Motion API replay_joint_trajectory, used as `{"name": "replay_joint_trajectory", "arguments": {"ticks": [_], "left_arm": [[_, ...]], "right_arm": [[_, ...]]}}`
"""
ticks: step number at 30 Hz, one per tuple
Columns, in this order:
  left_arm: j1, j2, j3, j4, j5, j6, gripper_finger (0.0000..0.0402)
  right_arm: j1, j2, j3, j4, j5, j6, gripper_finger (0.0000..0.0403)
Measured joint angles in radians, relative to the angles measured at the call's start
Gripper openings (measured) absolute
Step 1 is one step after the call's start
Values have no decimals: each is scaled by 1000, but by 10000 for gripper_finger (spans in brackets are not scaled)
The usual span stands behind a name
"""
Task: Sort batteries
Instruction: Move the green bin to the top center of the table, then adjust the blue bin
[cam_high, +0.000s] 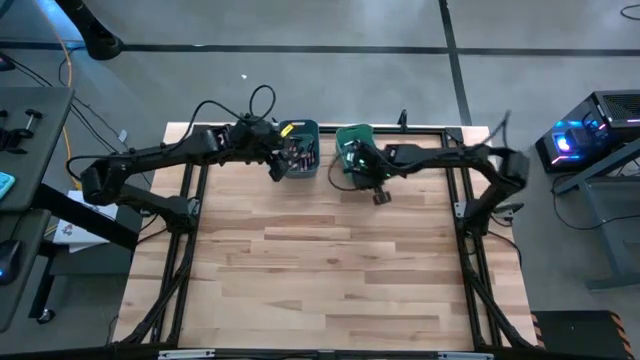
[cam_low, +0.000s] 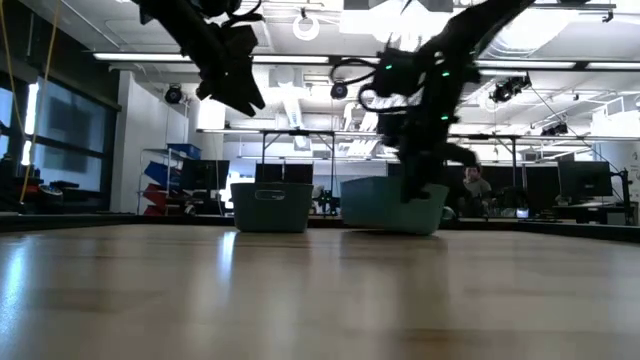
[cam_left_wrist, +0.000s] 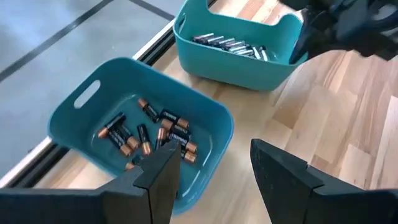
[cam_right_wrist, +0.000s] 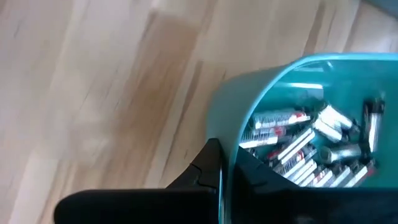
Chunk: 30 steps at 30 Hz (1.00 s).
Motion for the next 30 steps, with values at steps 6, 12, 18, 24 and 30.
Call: {"name": "replay_joint_trajectory", "arguments": {"ticks": [6, 12, 18, 24, 30], "left_arm": [[0, -26, 0, -66, -9, -14, 188], [0, -27, 0, -87, -16, -14, 188], [0, -27, 0, -87, -16, -14, 188], [2, -27, 0, -101, -19, -62, 188], [8, -27, 0, -197, -68, -164, 188]], "right_arm": [[-17, 168, 190, -54, -57, 56, 0], [-16, 274, 351, -77, -91, 125, 0], [-16, 320, 432, -72, -106, 182, 0], [-16, 322, 437, -44, -142, 209, 39], [-16, 316, 437, -40, -163, 270, 130]]}}
